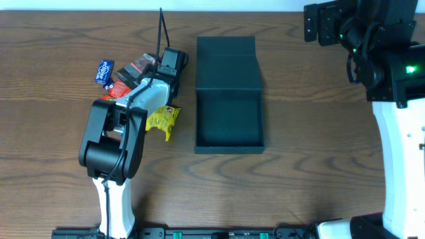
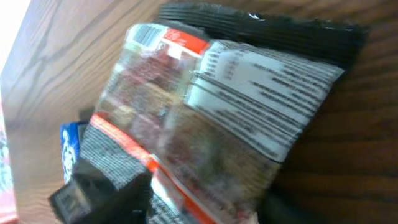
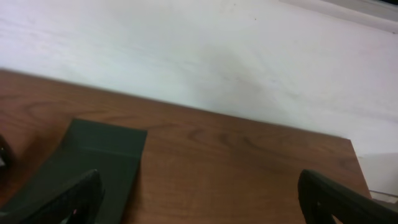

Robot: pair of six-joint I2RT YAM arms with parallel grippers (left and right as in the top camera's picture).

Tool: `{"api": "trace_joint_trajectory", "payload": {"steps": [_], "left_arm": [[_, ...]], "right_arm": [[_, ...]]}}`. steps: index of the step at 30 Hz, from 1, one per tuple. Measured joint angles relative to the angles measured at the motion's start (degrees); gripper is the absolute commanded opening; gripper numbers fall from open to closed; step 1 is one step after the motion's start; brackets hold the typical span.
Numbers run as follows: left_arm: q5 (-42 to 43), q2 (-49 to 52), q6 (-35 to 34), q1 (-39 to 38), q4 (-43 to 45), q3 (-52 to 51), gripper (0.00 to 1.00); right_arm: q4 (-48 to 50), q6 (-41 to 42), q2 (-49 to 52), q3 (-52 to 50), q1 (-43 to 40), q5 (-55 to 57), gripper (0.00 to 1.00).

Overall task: Pack container
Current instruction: 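Reach the left gripper into the snack pile and grasp the red-black wrapper, then lift the red-black wrapper and lower it into the black box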

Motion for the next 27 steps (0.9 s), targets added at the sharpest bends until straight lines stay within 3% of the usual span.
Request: {"api": "trace_joint_trajectory", "payload": {"steps": [3,7,16,27], "left_arm": [[0.0,0.2,0.0,0.0,0.3,0.0,0.21],[-0.7,0.2,0.2,-0.3,0.3,0.2,0.05],[-5.0,1.0,0.2,-2.3,-3.0,11.4,0.05],[-4.5,0.8,-9.3,-3.2,-27.6,33.5,0.06]], "right_arm": [[0.4,0.6,0.0,0.0,0.0,0.0,0.99],[0.9,0.9,0.0,0.0,0.0,0.0,0.99],[1.9,1.3,0.0,0.0,0.0,0.0,0.99],[2.0,1.6,0.0,0.0,0.0,0.0,0.99]]}}
